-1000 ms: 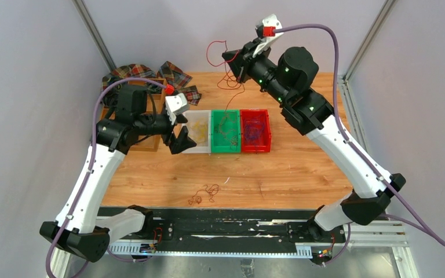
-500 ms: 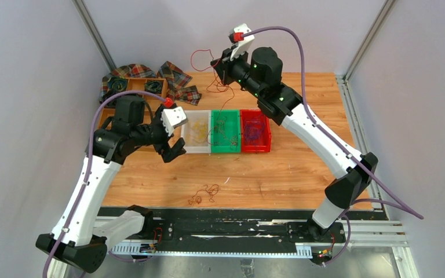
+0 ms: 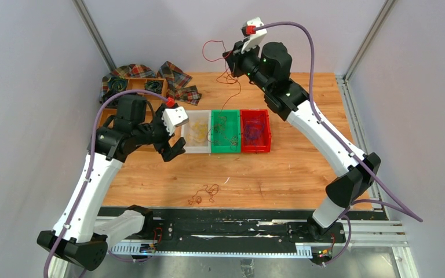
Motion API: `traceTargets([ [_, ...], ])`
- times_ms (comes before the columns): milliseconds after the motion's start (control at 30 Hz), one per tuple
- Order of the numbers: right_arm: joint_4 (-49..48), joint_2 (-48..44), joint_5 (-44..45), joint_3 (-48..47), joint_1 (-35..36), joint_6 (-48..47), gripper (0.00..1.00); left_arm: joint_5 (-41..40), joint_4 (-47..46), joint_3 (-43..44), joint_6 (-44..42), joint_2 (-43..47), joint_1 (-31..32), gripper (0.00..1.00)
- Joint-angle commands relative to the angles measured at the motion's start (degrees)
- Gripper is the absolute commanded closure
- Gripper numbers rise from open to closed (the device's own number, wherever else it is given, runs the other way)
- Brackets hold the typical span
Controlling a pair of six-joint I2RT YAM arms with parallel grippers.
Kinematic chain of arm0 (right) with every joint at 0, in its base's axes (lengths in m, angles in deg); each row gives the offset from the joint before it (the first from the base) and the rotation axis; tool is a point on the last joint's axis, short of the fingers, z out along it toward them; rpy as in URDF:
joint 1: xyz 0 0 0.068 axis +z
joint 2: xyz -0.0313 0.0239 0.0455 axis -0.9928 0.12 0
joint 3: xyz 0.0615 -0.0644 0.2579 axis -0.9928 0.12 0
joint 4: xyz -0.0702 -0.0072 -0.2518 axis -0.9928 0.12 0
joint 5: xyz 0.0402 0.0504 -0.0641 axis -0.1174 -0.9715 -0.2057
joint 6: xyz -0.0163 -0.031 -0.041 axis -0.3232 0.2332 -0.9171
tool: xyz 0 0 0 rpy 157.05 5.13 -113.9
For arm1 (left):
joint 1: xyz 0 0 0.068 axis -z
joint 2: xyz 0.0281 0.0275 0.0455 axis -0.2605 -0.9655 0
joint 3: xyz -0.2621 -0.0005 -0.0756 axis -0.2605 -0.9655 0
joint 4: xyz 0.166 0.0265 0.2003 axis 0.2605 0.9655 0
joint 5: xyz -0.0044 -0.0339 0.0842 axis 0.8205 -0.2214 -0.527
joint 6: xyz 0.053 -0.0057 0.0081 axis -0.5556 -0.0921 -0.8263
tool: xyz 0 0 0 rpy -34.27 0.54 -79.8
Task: Untangle the cables
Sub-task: Place the cable in the bin.
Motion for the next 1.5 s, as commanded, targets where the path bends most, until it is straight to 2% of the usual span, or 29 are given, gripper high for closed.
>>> traceTargets([
  [0, -1.21, -1.61, -0.38, -1.98, -1.02, -0.36, 0.99, 0.01, -0.02, 2.03, 0.2, -0.18, -0.21, 0.02],
  [133, -1.34, -1.61, -0.14, -1.31, -1.09, -0.8, 1.0, -0.24, 0.05, 2.38, 0.33, -0.22, -0.21, 0.02],
  [367, 0.77, -1.5, -1.7, -8.86, -2.72, -1.08, 0.99, -0.64, 0.01, 2.65, 0.15, -0.18, -0.21, 0.02],
  [800, -3.21, -3.1, -2.39, 5.22, -2.77, 2.29, 1.0, -1.13, 0.06, 2.66, 0.19, -0.01, -0.25, 0.02],
  [967, -3.87, -2.43, -3.77, 7.79, -2.65, 3.25, 0.99, -1.21, 0.0, 2.55, 0.13, -0.08, -0.21, 0.02],
  [1300, -1.16, -1.96, -6.08, -3.06, -2.15, 1.79, 1.0, -0.87, -0.08, 2.75, 0.38, -0.44, -0.21, 0.02],
  [1467, -1.44, -4.04, -6.75, -5.01, -1.66, 1.1, 1.0, -1.04, -0.02, 2.94, 0.42, -0.19, -0.22, 0.02],
])
